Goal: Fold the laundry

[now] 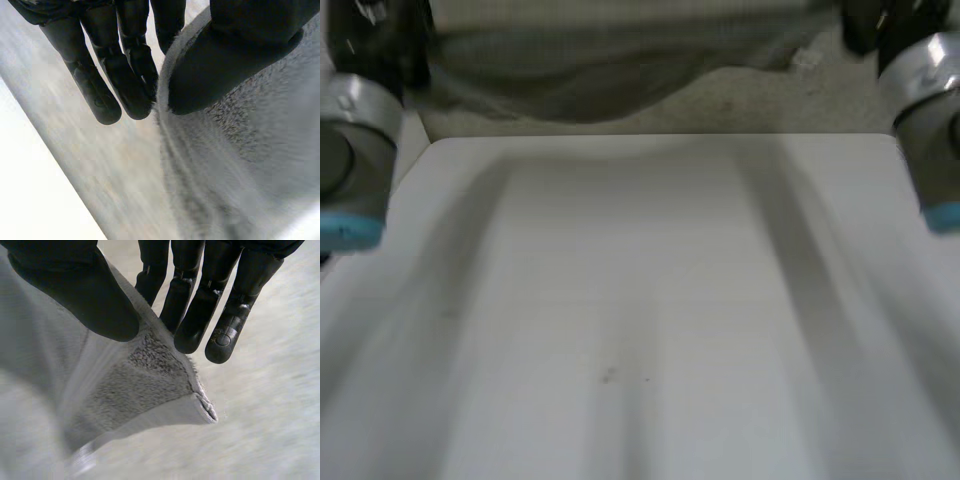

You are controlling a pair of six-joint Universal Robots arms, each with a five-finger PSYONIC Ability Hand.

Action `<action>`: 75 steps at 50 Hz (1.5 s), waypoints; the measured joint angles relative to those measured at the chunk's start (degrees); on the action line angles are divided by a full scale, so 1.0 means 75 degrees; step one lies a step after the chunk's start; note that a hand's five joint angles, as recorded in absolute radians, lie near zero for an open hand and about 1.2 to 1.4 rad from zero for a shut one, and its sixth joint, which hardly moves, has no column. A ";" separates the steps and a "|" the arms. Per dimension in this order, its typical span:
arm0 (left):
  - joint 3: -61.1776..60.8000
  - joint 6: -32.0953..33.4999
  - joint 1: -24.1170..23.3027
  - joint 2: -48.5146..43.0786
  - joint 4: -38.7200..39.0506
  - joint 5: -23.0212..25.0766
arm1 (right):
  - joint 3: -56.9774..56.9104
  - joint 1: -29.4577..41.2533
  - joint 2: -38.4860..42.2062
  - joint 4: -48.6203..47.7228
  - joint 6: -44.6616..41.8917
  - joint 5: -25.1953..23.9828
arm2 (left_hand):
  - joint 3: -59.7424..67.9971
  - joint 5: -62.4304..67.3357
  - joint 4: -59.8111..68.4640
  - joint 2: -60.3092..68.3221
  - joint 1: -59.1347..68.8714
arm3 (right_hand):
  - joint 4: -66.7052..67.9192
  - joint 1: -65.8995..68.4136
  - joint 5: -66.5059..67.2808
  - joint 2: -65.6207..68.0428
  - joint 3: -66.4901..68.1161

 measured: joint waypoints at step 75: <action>-0.0774 0.4209 -0.0406 -0.2817 -0.0433 -0.0130 | -0.0122 0.0667 0.4221 -0.0089 -0.1990 0.0108 | -0.1823 -0.1636 -0.1660 -0.1849 -0.1713 | -0.3353 -0.2908 -0.3061 -0.3513 -0.3344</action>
